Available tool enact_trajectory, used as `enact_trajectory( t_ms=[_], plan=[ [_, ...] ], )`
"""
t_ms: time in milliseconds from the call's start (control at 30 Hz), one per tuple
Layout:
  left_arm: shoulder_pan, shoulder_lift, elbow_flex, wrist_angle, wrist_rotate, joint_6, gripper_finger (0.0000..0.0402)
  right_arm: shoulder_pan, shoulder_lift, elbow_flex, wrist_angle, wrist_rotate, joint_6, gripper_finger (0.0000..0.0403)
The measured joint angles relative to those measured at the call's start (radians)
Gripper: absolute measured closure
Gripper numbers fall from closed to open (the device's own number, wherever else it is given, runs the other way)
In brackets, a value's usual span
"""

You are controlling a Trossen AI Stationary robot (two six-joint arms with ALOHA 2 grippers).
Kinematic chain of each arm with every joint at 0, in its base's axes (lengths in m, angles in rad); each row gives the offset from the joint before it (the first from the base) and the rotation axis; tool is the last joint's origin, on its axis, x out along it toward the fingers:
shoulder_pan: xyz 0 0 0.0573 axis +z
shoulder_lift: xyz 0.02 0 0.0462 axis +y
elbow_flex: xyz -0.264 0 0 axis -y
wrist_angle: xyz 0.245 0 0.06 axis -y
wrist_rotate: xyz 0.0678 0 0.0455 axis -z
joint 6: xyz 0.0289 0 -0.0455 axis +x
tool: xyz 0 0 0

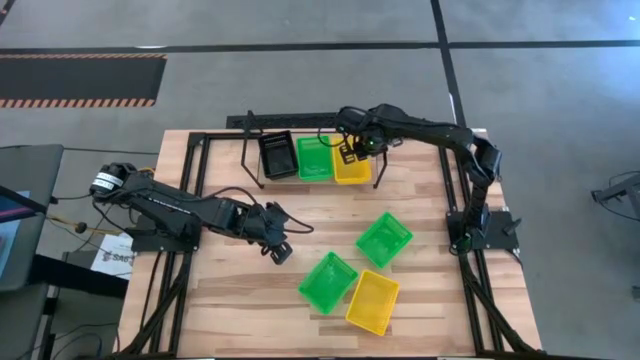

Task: Stack baskets on shelf by color
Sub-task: Stack the right yellow bin on top of the yellow bin on the shelf, then stack the top green bin on top of the green bin on the shelf

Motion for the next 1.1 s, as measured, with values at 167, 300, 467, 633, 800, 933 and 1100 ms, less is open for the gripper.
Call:
enact_trajectory(
  t_ms=[167, 300, 467, 633, 800, 933, 1100],
  plan=[
    [0.0, 0.0, 0.0, 0.0, -0.01, -0.003, 0.0402, -0.002, -0.002, 0.119, -0.048, 0.003, -0.035, 0.0229],
    [0.0, 0.0, 0.0, 0.0, -0.028, -0.011, 0.0401, 0.021, -0.002, 0.238, -0.077, -0.006, -0.075, 0.0228],
    [0.0, 0.0, 0.0, 0.0, -0.033, -0.016, 0.0402, 0.112, -0.002, 0.384, -0.17, -0.04, -0.155, 0.0233],
    [0.0, 0.0, 0.0, 0.0, -0.033, -0.03, 0.0401, 0.255, -0.003, 0.464, -0.348, -0.04, -0.148, 0.0232],
    [0.0, 0.0, 0.0, 0.005, -0.032, -0.071, 0.0401, 0.422, -0.008, 0.457, -0.345, -0.04, -0.158, 0.023],
    [0.0, 0.0, 0.0, 0.013, -0.032, -0.122, 0.0401, 0.535, -0.004, 0.456, -0.344, -0.039, -0.135, 0.0234],
    [0.0, 0.0, 0.0, 0.032, -0.04, -0.137, 0.0402, 0.647, -0.005, 0.397, -0.346, -0.039, -0.135, 0.0236]
  ],
)
